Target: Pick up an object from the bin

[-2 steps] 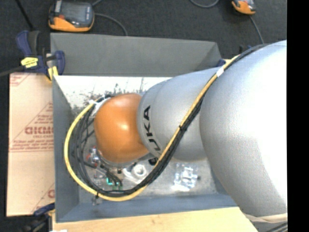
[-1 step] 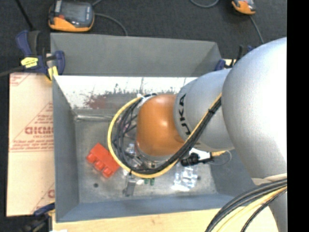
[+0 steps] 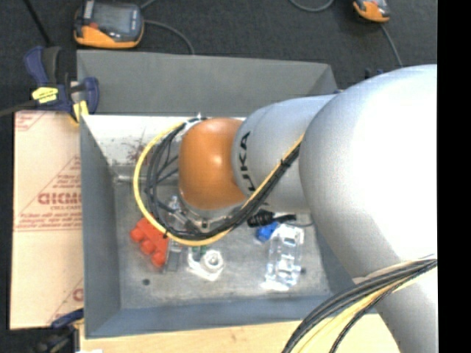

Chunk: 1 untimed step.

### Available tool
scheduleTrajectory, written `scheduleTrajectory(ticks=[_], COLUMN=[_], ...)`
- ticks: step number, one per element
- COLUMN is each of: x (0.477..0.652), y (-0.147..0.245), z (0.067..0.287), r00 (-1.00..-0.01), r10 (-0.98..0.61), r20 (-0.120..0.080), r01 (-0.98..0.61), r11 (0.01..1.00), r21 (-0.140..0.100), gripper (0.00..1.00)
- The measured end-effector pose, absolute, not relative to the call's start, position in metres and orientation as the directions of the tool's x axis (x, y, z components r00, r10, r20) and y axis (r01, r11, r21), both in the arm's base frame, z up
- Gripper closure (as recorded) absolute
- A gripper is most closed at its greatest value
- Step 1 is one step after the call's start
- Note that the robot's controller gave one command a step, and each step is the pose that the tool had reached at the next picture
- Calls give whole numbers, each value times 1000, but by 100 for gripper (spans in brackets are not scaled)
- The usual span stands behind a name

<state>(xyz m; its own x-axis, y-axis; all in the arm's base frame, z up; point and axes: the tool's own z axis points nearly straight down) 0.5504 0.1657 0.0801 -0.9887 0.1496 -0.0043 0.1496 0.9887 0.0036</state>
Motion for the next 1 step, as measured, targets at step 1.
scheduleTrajectory(ticks=[1], x=[549], y=[164], z=[81], r00=[-988], r10=[156], r20=[-2], r01=[156], r11=[988], r21=[2], gripper=[100])
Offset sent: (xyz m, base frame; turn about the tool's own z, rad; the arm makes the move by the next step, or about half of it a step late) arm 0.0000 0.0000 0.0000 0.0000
